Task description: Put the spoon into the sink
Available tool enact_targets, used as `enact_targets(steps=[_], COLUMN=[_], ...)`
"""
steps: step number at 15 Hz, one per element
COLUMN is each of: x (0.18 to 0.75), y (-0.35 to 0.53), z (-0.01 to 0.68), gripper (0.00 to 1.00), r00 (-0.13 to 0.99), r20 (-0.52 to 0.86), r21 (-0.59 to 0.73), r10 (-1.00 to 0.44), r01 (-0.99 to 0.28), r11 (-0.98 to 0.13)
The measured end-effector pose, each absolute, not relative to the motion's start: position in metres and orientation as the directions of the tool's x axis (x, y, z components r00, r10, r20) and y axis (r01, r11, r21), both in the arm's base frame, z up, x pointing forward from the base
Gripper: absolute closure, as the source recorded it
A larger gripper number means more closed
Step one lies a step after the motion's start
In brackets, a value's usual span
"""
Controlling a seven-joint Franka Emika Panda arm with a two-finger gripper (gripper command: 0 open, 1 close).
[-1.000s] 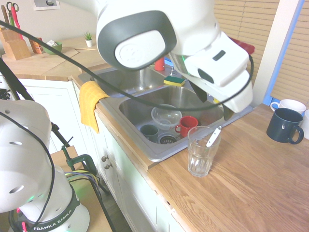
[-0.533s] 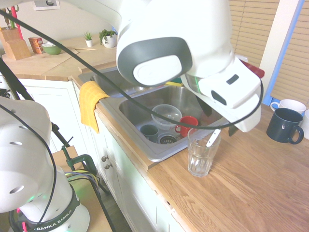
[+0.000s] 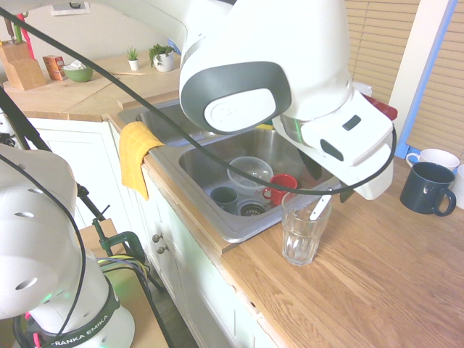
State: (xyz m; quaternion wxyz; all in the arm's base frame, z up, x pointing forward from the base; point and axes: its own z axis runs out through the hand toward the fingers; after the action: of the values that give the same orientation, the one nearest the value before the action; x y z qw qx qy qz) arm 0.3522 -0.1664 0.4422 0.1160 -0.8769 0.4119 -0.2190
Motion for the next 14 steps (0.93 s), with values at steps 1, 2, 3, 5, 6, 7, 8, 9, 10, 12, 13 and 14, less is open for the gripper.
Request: enact_targets(steps=[1,2,3,5,6,7,8,9,10,12,13,14], x=[0.352,0.351,0.351,0.349,0.350,0.350,0.351,0.352,0.353,0.353,0.353,0.353], y=[-0.166,-0.166,-0.165,-0.165,-0.164,-0.164,-0.163,-0.162,-0.162,-0.163,-0.163,-0.163], z=[0.441,0.439,0.438,0.433,0.432,0.432,0.431,0.429,0.428,0.428,0.428,0.428], gripper=[1.00,1.00,1.00,1.00,1.00,1.00,1.00,1.00,1.00,1.00,1.00,1.00], r00=[0.569,0.572,0.574,0.577,0.578,0.580,0.581,0.583,0.584,0.582,0.581,0.580], r20=[0.289,0.289,0.288,0.287,0.289,0.289,0.288,0.287,0.286,0.290,0.292,0.293], r21=[-0.381,-0.379,-0.378,-0.374,-0.373,-0.372,-0.372,-0.371,-0.370,-0.371,-0.371,-0.371], r10=[-0.770,-0.768,-0.766,-0.764,-0.763,-0.762,-0.761,-0.760,-0.760,-0.760,-0.760,-0.760], r01=[-0.669,-0.668,-0.667,-0.667,-0.666,-0.665,-0.664,-0.664,-0.664,-0.664,-0.664,-0.663], r11=[-0.638,-0.640,-0.642,-0.644,-0.646,-0.647,-0.648,-0.649,-0.650,-0.650,-0.650,-0.650])
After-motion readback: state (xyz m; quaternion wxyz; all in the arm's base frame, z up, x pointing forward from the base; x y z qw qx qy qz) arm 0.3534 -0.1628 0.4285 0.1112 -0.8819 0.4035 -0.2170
